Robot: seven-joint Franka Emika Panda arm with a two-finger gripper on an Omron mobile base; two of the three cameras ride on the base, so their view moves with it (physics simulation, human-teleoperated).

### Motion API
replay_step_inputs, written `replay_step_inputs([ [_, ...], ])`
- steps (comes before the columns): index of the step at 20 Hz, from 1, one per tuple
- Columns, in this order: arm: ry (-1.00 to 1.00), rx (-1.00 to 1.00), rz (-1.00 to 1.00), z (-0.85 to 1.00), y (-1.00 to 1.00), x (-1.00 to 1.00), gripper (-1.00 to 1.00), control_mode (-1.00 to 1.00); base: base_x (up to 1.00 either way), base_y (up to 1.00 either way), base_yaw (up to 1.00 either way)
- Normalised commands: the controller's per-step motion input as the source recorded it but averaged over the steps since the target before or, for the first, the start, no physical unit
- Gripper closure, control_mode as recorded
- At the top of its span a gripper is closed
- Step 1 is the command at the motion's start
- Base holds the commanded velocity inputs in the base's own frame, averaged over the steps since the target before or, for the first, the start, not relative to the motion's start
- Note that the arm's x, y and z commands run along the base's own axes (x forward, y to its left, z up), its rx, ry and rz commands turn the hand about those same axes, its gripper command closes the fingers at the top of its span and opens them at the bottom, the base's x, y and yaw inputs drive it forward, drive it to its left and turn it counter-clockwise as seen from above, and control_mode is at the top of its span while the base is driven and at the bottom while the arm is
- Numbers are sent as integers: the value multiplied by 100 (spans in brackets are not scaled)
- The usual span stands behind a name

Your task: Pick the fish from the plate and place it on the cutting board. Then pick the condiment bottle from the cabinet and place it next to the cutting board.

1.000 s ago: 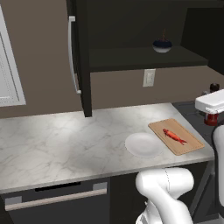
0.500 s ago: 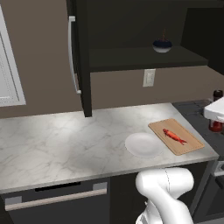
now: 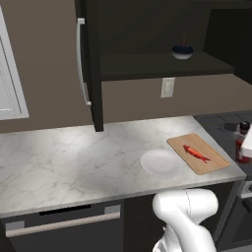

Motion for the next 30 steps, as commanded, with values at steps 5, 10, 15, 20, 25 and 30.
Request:
replay_step_inputs([
  [5, -8, 4, 26, -69, 1, 0, 100, -100, 0, 0, 0],
  [10, -7, 4, 22, -30, 0, 0, 100, -100, 0, 0, 0],
  [15, -4, 1, 14, -1, -1, -6, 100, -100, 0, 0, 0],
  [20, 0, 5, 10, 0, -10, 0, 100, -100, 0, 0, 0],
  [25, 0, 7, 10, -1, -15, 0, 100, -100, 0, 0, 0],
  [30, 2, 3, 9, -11, -14, 0, 100, -100, 0, 0, 0],
])
